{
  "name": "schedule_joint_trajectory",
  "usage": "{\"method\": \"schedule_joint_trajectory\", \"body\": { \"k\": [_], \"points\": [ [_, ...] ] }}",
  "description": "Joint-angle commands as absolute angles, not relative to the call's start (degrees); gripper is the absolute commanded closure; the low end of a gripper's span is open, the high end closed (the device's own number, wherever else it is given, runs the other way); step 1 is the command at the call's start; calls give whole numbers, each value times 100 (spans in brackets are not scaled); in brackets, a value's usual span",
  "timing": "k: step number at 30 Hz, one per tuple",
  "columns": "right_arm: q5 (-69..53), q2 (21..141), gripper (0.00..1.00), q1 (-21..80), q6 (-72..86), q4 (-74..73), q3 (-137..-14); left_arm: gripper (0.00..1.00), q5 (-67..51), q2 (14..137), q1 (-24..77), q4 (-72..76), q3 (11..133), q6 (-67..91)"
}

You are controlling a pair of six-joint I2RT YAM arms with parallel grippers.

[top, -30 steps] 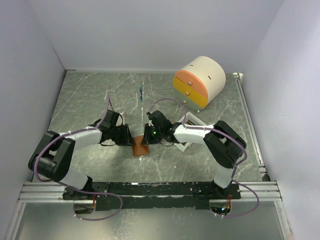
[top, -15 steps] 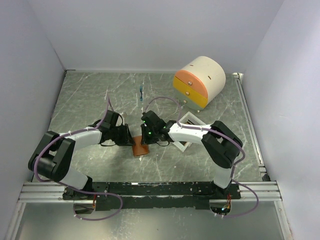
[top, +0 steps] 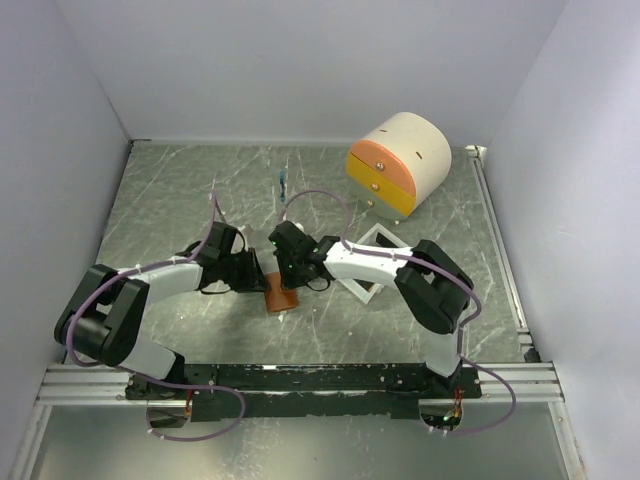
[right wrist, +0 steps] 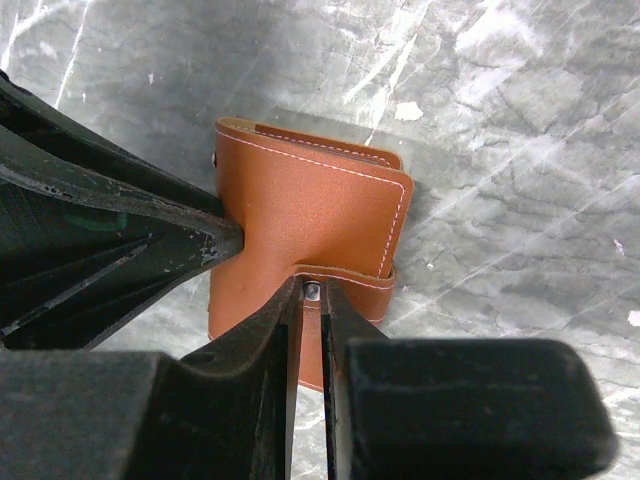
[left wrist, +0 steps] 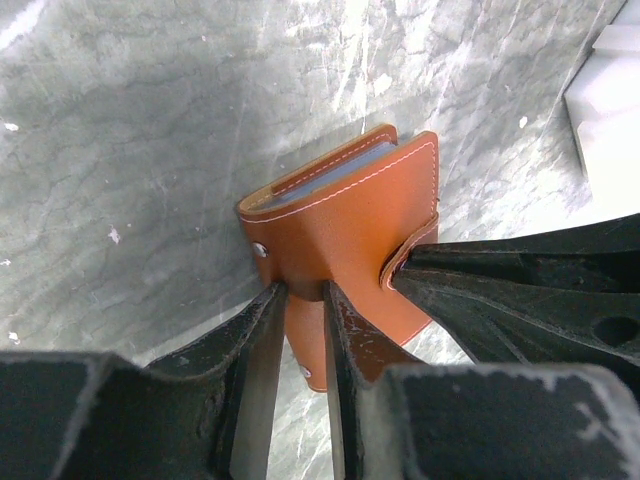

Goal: Put the credit cards into the card holder
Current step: Close the card holder at the center of the board.

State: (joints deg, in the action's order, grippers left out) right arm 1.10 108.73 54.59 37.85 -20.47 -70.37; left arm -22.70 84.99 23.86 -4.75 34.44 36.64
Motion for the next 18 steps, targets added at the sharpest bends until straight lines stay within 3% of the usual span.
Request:
{"method": "schedule_joint_trajectory", "body": {
  "k": [1, 9, 14, 15, 16, 17, 18],
  "points": [
    [556, 11515, 88, 5546, 3646, -2550, -6816, 65, -2307, 8472, 2592, -465, 3464, 3759],
    [838, 10227, 79, 5521, 3616, -2406, -7208, 57, -1745, 7508, 2584, -1292, 4047, 3786],
    [968, 9120, 67, 5511, 3674, -1951, -6732, 48, -1426, 6693, 2584, -1939, 4503, 3694],
    [984, 8830, 54, 5521, 3693, -1801, -6569, 41, -1336, 6503, 2584, -2086, 4631, 3651],
    [1045, 8539, 11, 5520, 3707, -1685, -6409, 39, -1281, 6307, 2584, -2250, 4777, 3572],
    [1098, 8255, 1, 5522, 3704, -1574, -6253, 35, -1233, 6118, 2584, -2445, 4907, 3484],
    [1155, 7972, 0, 5521, 3695, -1499, -6109, 21, -1228, 5929, 2584, -2562, 5046, 3397]
  ]
}}
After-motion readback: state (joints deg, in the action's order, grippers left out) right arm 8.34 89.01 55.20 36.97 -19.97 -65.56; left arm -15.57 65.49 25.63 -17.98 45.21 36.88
